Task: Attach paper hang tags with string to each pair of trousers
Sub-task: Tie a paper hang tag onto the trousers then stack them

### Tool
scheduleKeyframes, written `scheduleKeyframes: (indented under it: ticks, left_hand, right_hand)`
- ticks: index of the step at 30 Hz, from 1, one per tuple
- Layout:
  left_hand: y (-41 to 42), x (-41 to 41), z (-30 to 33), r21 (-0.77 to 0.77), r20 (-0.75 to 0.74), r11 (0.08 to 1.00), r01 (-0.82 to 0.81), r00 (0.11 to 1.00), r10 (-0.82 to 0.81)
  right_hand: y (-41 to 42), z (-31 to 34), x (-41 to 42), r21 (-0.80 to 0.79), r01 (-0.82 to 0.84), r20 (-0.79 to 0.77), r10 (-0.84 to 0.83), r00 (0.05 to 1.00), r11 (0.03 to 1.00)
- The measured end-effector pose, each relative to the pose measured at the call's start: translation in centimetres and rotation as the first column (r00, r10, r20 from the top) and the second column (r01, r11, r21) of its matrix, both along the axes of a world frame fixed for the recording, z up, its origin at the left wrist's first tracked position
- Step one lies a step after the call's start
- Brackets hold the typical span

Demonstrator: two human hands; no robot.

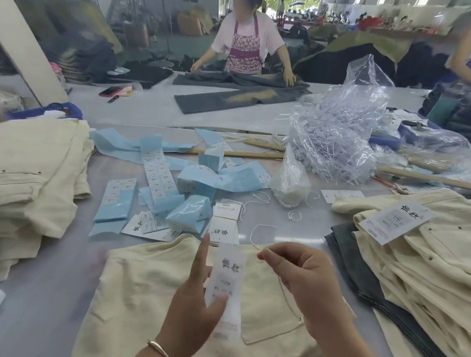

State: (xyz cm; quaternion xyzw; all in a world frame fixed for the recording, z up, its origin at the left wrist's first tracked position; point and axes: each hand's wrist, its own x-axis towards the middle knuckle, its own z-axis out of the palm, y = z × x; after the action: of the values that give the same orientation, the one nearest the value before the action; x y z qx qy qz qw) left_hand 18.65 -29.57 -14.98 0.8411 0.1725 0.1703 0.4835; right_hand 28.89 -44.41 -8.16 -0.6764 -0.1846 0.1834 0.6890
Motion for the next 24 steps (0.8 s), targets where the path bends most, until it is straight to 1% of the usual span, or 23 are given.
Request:
scheduleKeyframes:
  ticks: [1, 3, 7, 9, 14, 17, 19, 21, 24]
  left_hand:
    - [0.0, -0.3, 0.3, -0.003, 0.011, 0.999, 0.035, 0.999, -0.035]
    - [-0.3, -0.6, 0.9, -0.027, 0.049, 0.995, 0.096, 0.994, -0.094]
    - [-0.9, -1.0, 1.9, -0.071, 0.101, 0.985, 0.155, 0.984, -0.148]
    - [-1.1, -1.0, 2.1, -0.085, 0.129, 0.982, 0.167, 0.979, -0.156]
    - [-1.1, -0.8, 2.4, -0.194, 0.136, 0.964, 0.183, 0.978, -0.159]
    - [-1.4, -0.7, 2.6, -0.274, 0.157, 0.934, 0.23, 0.969, -0.192]
    - [-1.6, -0.5, 2.8, -0.318, 0.159, 0.909, 0.27, 0.96, -0.229]
    - [-1.7, -0.1, 2.9, -0.388, 0.178, 0.858, 0.336, 0.941, -0.289]
    - [-1.7, 0.4, 3.3, -0.59, 0.192, 0.712, 0.381, 0.923, -0.334]
  right_hand:
    - [0.1, -0.1, 0.0, -0.082, 0.03, 0.072, -0.024, 0.997, 0.996]
    - [0.5, -0.4, -0.1, -0.233, 0.052, 0.19, -0.007, 0.982, 0.971]
    - [1.2, -1.2, -0.4, -0.445, 0.06, 0.272, 0.071, 0.96, 0.893]
    - [1.3, -1.5, -0.6, -0.496, 0.095, 0.303, 0.069, 0.95, 0.863]
    - [0.6, -1.0, -0.4, -0.489, 0.11, 0.264, 0.027, 0.964, 0.865]
    - [0.2, -0.4, -0.1, -0.425, 0.062, 0.188, 0.021, 0.982, 0.903]
    - [0.0, -0.1, -0.1, -0.383, 0.012, 0.143, 0.046, 0.989, 0.924]
    - [0.0, 0.1, -0.3, -0.347, -0.038, 0.114, 0.082, 0.99, 0.937]
    - [0.1, 0.3, -0.4, -0.308, -0.077, 0.096, 0.111, 0.989, 0.948]
